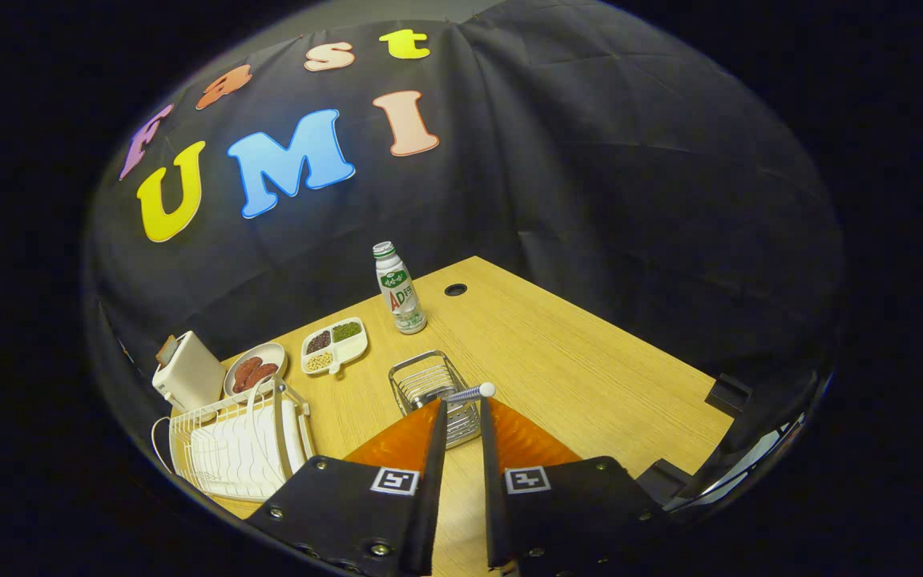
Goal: Take the plate from the dish rack, then take the spoon from the basket and place it into the plate.
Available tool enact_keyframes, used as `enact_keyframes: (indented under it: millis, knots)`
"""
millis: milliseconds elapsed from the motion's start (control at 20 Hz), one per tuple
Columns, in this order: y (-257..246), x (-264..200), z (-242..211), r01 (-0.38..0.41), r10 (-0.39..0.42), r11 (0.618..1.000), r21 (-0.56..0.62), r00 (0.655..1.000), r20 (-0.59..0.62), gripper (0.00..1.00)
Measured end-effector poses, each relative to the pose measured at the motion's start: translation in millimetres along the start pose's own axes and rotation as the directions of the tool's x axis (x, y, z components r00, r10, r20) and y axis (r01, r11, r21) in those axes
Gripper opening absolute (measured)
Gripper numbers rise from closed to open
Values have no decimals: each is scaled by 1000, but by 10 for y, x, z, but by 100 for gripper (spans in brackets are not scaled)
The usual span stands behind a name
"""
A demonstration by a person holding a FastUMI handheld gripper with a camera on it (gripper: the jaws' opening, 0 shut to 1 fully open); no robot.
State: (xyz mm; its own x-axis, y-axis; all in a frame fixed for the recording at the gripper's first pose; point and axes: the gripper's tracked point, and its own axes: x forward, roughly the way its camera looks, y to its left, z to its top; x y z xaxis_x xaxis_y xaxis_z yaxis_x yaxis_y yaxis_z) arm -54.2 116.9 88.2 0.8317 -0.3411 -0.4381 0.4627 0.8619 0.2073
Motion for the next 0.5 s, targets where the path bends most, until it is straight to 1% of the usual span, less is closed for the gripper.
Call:
enact_keyframes:
  millis: [50, 300, 500]
  knots:
    - [-23, 53, -22, 10, -10, 1000, -5, 1000, -3, 28]
    - [-13, 333, -28, 28, -28, 1000, -2, 999, -24, 28]
    - [-108, 427, -2, 54, -53, 998, 22, 998, -22, 28]
